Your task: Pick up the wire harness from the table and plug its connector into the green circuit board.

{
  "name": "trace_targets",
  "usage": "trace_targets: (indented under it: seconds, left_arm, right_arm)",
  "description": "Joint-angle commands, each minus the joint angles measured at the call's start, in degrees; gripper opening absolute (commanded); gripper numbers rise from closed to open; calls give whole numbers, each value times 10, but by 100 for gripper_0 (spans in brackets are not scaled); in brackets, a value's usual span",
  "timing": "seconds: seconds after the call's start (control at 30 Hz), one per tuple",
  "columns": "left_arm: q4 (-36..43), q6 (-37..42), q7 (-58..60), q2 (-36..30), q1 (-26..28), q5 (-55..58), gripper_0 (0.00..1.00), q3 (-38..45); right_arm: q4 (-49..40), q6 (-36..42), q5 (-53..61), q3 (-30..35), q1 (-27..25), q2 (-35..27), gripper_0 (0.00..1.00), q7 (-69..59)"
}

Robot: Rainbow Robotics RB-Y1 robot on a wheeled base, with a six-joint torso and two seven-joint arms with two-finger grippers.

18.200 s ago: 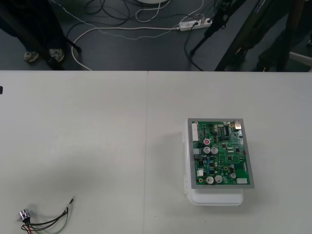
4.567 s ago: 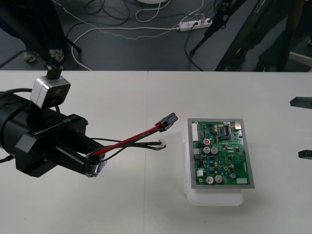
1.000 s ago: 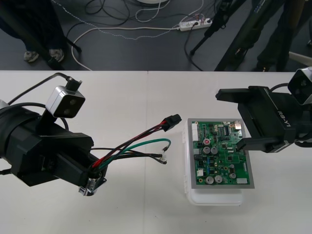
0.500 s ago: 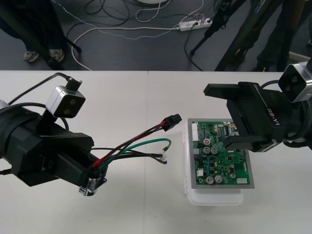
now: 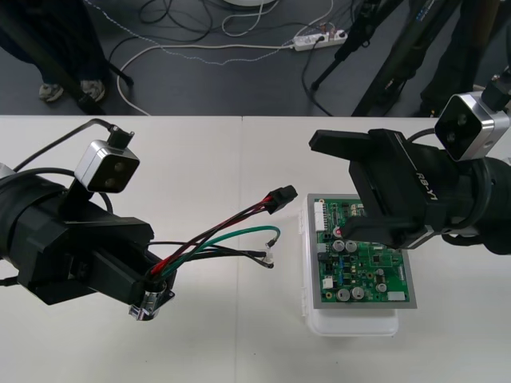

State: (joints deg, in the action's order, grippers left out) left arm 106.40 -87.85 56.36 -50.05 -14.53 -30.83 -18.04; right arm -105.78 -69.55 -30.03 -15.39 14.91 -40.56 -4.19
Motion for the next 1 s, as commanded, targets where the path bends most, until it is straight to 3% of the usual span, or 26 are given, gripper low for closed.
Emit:
trace_targets:
  seconds: [0.03,0.6,1.0]
  left_arm:
    - [16,-22,1,10,7,11,0,9]
    - [16,-22,0,10,7,13,0,9]
    - [16,-22,0,10,7,13,0,10]
  right_arm:
    - [-28,13,10,-13,17,19,100,-24]
    - [-42,12,13,-54,35,34,100,-51]
    - [-54,55,13,-70,57,60,100,-63]
